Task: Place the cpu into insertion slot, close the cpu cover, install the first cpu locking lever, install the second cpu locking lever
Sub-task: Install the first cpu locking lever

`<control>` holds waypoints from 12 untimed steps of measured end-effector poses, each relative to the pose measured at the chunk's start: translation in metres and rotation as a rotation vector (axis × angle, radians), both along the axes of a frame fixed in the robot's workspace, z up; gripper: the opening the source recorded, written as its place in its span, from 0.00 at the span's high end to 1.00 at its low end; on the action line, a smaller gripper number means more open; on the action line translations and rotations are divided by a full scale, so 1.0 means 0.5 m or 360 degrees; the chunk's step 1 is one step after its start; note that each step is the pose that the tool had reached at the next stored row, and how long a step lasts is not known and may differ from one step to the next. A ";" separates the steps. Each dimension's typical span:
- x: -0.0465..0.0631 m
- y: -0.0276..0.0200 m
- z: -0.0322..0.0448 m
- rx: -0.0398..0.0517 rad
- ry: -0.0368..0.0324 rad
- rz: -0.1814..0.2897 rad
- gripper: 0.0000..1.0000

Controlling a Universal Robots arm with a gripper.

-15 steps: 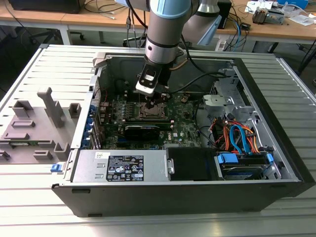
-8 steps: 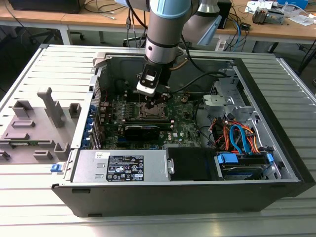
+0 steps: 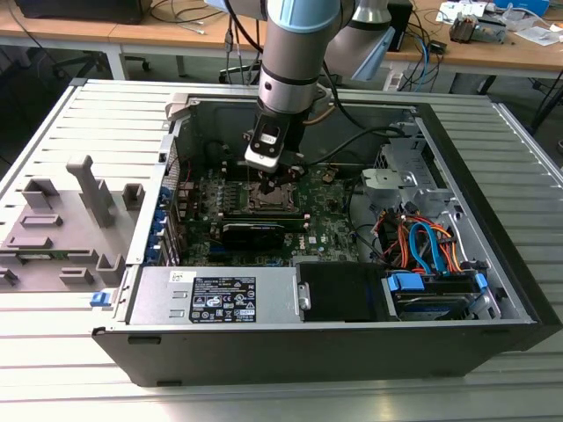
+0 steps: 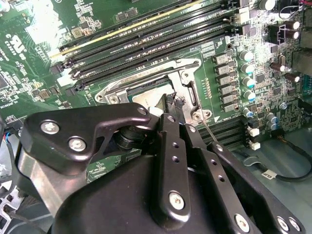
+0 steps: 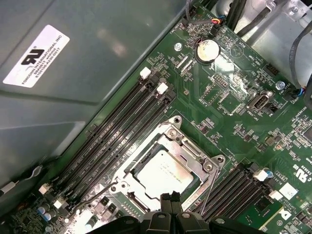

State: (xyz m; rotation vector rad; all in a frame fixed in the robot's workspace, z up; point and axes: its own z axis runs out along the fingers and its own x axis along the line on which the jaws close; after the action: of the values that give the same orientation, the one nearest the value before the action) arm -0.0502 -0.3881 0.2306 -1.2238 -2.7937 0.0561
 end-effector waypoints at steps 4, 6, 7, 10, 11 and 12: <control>0.000 0.0000 0.000 0.0001 0.0000 0.0013 0.89; 0.000 0.0000 0.000 0.0001 0.0000 0.0020 0.89; 0.000 0.0000 0.000 0.0001 0.0000 0.0024 0.89; 0.000 0.0000 0.000 0.0001 0.0000 0.0039 0.89; 0.000 0.0000 0.000 0.0001 0.0000 0.0045 0.89; 0.000 0.0000 0.000 0.0001 0.0000 0.0050 0.89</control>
State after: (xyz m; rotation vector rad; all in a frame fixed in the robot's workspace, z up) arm -0.0502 -0.3881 0.2306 -1.1800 -2.8128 0.0574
